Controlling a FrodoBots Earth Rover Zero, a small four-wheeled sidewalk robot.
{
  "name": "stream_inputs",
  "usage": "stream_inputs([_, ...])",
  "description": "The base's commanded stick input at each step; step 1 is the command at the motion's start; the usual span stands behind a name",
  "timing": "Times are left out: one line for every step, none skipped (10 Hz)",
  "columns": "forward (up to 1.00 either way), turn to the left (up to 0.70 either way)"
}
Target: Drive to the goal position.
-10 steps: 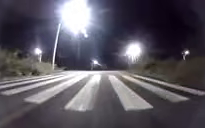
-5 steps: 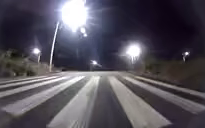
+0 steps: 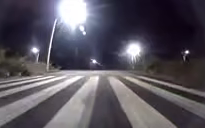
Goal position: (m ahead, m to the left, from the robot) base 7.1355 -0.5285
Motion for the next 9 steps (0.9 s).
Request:
stream_inputs([0.85, 0.00])
stream_inputs([0.85, 0.00])
stream_inputs([0.85, 0.00])
stream_inputs([0.85, 0.00])
stream_inputs([0.85, 0.00])
stream_inputs([0.85, 0.00])
stream_inputs([0.85, 0.00])
stream_inputs([0.85, 0.00])
stream_inputs([0.85, 0.00])
